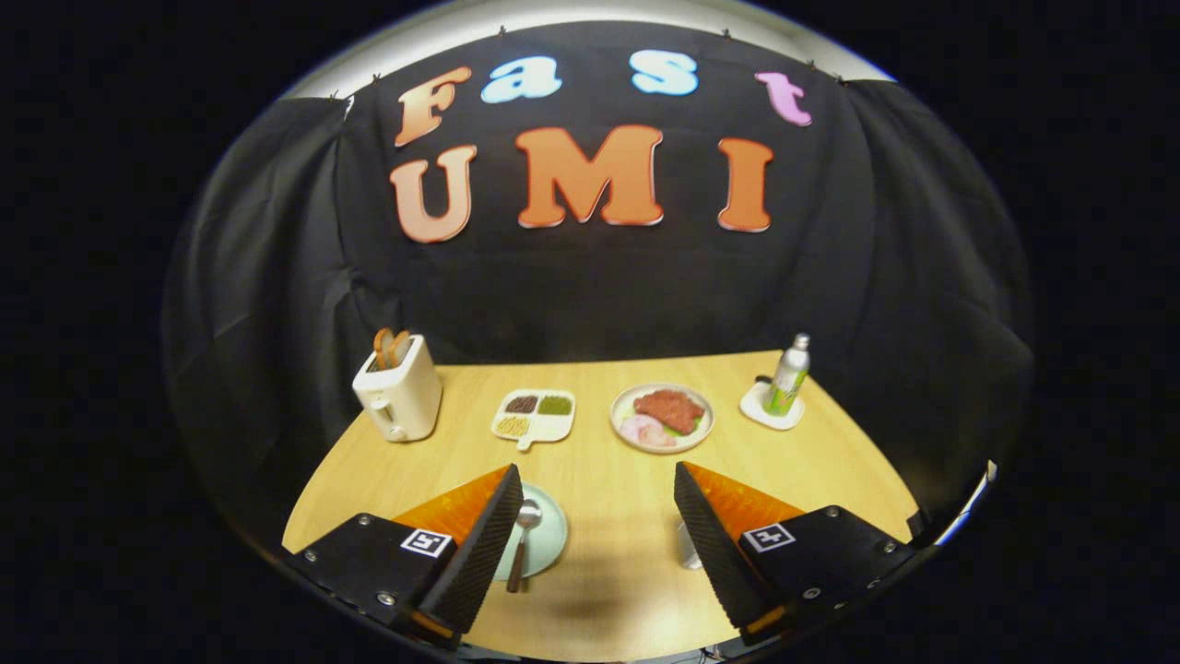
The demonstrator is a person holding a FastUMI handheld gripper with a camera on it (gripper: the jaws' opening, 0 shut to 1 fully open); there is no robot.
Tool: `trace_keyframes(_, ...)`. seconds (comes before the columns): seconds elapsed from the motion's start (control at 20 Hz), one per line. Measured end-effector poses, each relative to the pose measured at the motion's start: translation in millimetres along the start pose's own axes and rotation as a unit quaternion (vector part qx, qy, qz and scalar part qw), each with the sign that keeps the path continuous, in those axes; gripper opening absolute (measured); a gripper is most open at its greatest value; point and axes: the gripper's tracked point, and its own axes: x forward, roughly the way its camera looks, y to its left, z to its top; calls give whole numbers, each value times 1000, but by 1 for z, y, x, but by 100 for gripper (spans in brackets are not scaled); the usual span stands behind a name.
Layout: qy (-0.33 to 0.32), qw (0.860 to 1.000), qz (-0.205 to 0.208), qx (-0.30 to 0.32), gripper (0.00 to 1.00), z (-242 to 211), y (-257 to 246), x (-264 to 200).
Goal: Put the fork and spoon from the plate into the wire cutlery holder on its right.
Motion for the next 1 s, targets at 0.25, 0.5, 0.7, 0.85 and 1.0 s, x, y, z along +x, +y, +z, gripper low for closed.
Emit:
trace_keyframes(0.25, 195, 979, 60, -28, 99, -64, 58, 54)
trace_keyframes(0.5, 361, 929, 68, -48, 99, -127, 81, 92)
trace_keyframes(0.7, 418, 906, 42, -57, 99, -156, 78, 116)
trace_keyframes(0.85, 434, 899, 22, -55, 98, -170, 75, 129)
trace_keyframes(1.0, 452, 891, 17, -33, 93, -184, 81, 133)
